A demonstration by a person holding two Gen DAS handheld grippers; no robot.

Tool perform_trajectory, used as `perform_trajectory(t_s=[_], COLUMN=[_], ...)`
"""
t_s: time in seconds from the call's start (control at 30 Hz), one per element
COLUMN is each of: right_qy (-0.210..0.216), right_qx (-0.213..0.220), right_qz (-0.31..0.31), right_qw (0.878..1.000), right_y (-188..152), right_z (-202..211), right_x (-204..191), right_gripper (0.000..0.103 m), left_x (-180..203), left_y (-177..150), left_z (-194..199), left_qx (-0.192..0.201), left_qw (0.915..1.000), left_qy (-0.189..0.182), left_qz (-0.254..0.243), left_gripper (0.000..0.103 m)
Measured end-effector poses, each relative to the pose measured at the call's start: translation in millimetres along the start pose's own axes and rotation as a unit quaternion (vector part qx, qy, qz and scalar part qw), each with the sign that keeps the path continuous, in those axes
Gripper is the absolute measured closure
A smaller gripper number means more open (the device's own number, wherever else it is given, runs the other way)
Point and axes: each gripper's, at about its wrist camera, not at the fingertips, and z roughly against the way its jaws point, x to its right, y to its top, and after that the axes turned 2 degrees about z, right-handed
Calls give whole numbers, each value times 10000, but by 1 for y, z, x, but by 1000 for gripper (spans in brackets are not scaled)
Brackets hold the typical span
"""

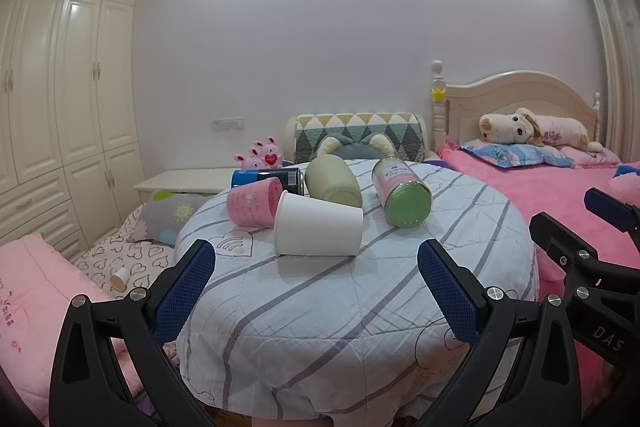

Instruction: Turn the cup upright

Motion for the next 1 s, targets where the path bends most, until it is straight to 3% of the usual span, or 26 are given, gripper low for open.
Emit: perform_trajectory(t_s=[1.0], right_qy=[9], right_qx=[-6], right_qz=[91], right_qw=[10000], right_y=[-1], right_z=[2], right_x=[-3], right_gripper=[19], left_x=[3], left_y=[4], left_z=[8], left_qx=[-31], left_qw=[10000], left_qy=[-35], left_qz=[-51], left_gripper=[1])
